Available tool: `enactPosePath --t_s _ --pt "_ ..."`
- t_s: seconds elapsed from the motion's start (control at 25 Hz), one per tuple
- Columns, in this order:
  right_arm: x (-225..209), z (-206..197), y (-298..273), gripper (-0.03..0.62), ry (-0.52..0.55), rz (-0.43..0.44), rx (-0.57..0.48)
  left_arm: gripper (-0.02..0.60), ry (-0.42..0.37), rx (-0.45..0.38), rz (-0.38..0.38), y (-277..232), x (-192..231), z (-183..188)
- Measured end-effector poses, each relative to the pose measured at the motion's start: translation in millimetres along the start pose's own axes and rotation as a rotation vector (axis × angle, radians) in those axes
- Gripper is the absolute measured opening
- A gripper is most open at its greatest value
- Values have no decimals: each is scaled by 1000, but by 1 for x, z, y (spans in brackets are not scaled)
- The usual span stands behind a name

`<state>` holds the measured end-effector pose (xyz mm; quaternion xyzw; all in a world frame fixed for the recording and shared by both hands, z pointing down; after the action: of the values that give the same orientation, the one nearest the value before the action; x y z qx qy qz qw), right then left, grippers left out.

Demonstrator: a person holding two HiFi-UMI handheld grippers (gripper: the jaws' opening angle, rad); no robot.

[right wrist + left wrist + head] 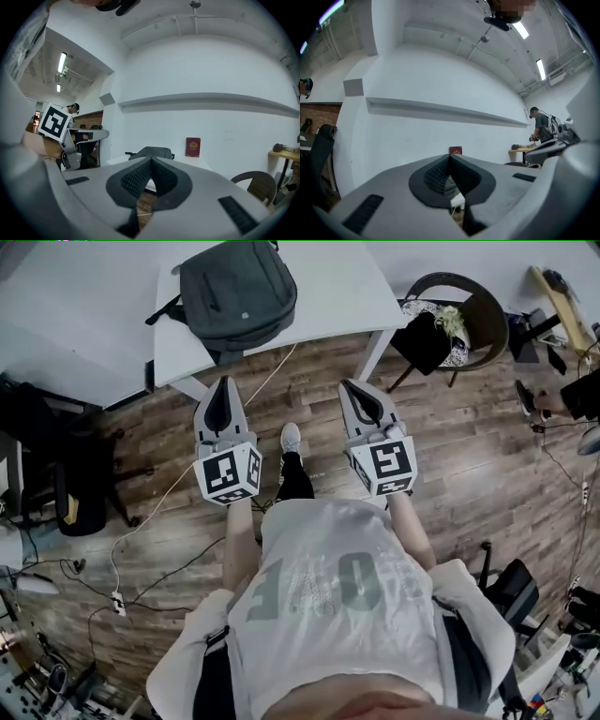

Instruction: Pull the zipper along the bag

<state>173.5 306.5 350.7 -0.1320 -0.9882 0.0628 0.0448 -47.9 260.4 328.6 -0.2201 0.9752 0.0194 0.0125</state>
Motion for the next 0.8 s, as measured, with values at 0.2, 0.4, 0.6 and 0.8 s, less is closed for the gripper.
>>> enactPosePath --t_s 0.2,0.4,0.6,0.8 --pt "-4 28 -93 28 17 -11 14 25 6 -2 -9 -77 62 4" --pt "-7 40 -192 28 11 -30 40 25 -11 4 -19 -149 126 -4" --pt "4 44 -261 28 17 -25 61 25 -3 26 -3 -188 176 -18" --pt "16 43 -297 28 32 12 85 25 9 36 24 -200 201 -28"
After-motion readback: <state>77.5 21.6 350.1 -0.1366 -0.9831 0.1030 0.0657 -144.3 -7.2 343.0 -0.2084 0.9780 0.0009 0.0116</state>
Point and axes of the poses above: the fingertips, and each gripper's own axes: y backward along the fingers, x to its left, z out of its top, the point moved 5 cm from there along y, backward along the fingers, and after that the axes turned 6 degrees about -z, right-handed, at the moved point
